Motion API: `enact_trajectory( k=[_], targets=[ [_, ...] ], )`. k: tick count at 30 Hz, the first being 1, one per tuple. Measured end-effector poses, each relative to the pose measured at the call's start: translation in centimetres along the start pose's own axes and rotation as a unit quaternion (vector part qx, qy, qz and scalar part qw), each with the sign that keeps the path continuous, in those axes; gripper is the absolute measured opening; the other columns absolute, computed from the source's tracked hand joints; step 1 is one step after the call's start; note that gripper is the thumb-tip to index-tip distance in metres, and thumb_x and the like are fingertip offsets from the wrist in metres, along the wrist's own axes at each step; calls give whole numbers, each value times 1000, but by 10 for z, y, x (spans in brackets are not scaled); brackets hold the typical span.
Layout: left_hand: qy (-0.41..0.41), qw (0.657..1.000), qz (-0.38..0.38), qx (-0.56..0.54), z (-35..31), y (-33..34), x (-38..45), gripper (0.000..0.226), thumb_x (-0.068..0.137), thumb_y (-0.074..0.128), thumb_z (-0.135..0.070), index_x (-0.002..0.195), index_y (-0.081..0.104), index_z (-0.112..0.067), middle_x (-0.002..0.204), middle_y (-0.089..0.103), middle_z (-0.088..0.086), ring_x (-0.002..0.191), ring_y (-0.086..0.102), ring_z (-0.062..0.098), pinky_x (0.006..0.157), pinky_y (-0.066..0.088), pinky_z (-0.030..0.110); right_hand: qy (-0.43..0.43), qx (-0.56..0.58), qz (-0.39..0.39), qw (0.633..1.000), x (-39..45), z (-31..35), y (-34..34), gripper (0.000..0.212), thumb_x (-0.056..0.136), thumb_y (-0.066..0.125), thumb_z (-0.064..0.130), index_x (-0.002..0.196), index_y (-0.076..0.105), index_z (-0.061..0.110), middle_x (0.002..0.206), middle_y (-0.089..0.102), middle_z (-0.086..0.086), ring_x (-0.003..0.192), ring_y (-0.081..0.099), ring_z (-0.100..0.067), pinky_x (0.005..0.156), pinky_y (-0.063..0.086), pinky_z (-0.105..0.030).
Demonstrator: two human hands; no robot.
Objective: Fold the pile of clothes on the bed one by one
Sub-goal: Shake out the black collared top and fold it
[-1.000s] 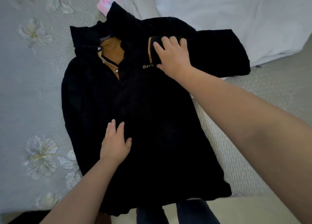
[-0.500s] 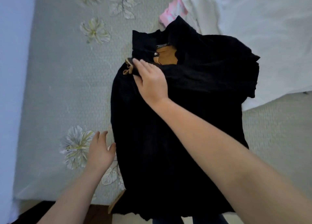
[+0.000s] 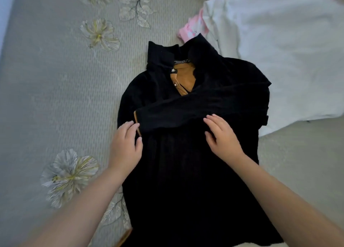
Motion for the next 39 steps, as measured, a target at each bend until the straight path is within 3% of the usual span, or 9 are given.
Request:
enact_trajectory(
  k=[5,9,13,18,23,27,31,35,39],
  targets=[
    [131,990,42,44,-67,31,50,35,84,58,-3,119,56,3,125,54,18,122,47,32,102,35,39,173,-97,-26,980,-18,-113,-50,50,68,72,-6,115,55,-12,107,59,-31,99,57,-48,87,47,-54],
    [184,977,85,60,-113,64,74,39,92,49,-14,129,48,-6,135,45,9,130,36,22,107,27,29,280,35,12,959,-13,-151,-41,55,82,61,9,133,41,8,112,56,-18,97,55,-32,79,43,-33],
    [224,967,108,49,-180,88,98,40,92,49,-17,130,46,-5,134,46,9,128,36,22,106,27,29,349,178,-142,909,-13,-161,-38,35,85,51,5,120,53,11,91,58,2,72,54,-11,61,36,-6],
    [200,970,139,31,-280,133,148,42,92,48,-27,129,45,-6,132,46,11,125,39,26,101,32,36,369,207,-227,877,-16,-160,-35,22,82,59,6,104,57,4,89,49,1,75,46,-9,65,33,-14],
    [184,925,201,264,-331,183,174,39,90,48,-38,116,53,-10,121,53,11,116,44,30,89,37,36,430,268,-172,845,-16,-180,-17,30,80,53,0,109,57,5,101,61,-9,83,48,-11,67,32,-18],
    [149,944,293,20,-335,189,182,20,92,49,-17,72,50,-12,79,54,6,79,53,20,74,39,32,332,219,-285,872,-12,-178,-38,21,70,51,-11,84,65,-5,73,61,-19,64,57,-28,55,40,-26],
    [29,928,270,-256,-319,173,205,20,95,42,-8,84,55,-16,80,59,-1,72,57,9,68,50,21,245,162,-336,895,-22,-178,-44,29,75,42,4,80,68,-7,59,50,-16,43,48,-25,37,40,-22],
    [-19,919,269,-287,-306,176,215,25,96,40,-7,79,55,-18,76,57,0,66,55,9,60,48,19,263,172,-313,896,-29,-190,-29,27,81,51,10,80,70,-9,60,42,-11,45,46,-26,39,37,-21],
    [-12,949,149,-277,-300,166,223,17,95,41,-6,86,50,-19,81,58,-6,62,57,3,52,46,13,248,141,-275,918,-28,-193,-22,10,71,64,-4,77,69,-12,62,54,-21,48,53,-29,42,44,-26]
  ],
)
Point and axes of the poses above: each hand's wrist, its own x-axis towards the middle knuckle, its own y-axis out of the palm, z = x × y, the point moved 5 cm from there along x, towards the middle knuckle
